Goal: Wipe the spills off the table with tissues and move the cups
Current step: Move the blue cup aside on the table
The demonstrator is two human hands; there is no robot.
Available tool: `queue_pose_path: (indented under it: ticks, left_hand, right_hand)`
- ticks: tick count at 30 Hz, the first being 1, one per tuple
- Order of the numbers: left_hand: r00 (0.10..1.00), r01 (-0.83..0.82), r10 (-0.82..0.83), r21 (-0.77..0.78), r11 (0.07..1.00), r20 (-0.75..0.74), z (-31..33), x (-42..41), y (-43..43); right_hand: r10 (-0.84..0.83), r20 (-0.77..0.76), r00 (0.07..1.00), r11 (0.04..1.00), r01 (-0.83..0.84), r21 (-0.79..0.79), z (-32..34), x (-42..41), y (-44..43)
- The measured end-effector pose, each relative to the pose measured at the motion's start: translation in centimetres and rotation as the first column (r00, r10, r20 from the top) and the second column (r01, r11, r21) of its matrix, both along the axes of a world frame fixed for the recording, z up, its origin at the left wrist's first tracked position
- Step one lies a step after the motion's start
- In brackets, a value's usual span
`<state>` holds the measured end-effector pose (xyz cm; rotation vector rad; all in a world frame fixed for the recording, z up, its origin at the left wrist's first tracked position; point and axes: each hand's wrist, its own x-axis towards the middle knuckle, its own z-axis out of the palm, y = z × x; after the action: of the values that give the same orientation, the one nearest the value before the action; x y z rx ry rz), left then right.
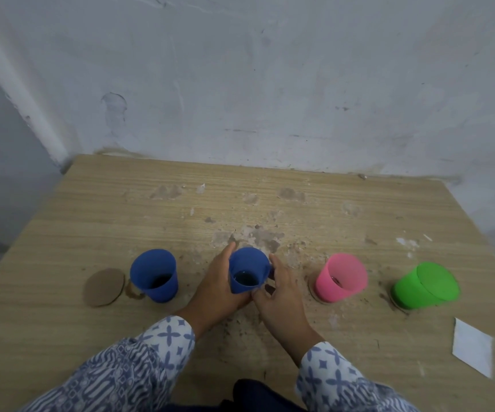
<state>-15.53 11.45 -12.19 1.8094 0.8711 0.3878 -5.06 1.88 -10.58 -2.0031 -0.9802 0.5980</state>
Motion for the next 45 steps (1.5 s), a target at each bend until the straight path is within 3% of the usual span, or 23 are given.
queue_pose_path:
  ticks: [8, 14, 24, 29, 33, 38, 45]
  left_hand:
    - [0.999, -0.024, 0.021, 0.093, 0.995, 0.038, 1.1, -1.2, -0.7]
    - [0.991, -0.095, 0.078, 0.168, 0.981, 0.105, 3.1, -1.5, -1.7]
    - [0.938, -0.322, 0.260, 0.306, 0.896, 0.229, 6.4, -4.0, -2.9]
    - [0.890, -0.454, 0.401, 0.327, 0.829, 0.218, 5.8, -7.7, -3.0]
    - [0.856, -0.518, 0.484, 0.295, 0.803, 0.185, 4.6, -10.6, -1.6]
    - [0.896, -0.444, 0.431, 0.165, 0.881, 0.109, 3.1, -13.9, 1.9]
    - [0.985, -0.157, 0.161, 0.080, 0.984, -0.054, 0.9, -16.4, 6.9]
  right_hand:
    - [0.032, 0.100, 0.994, 0.999, -0.031, -0.006, 1.7, -0.2, -0.6]
    - [0.066, 0.170, 0.983, 0.992, -0.082, 0.093, 4.4, -0.4, -0.6]
    - [0.322, 0.232, 0.918, 0.913, -0.366, 0.181, 7.7, -2.3, 1.6]
    - [0.463, 0.158, 0.872, 0.857, -0.486, 0.173, 7.4, -4.9, 3.1]
    - [0.485, 0.096, 0.869, 0.865, -0.493, 0.095, 5.9, -7.2, 4.2]
    - [0.442, 0.029, 0.896, 0.897, -0.441, -0.033, 4.2, -9.7, 6.1]
    - [0.153, -0.110, 0.982, 0.979, -0.166, -0.120, 2.4, -12.5, 8.3]
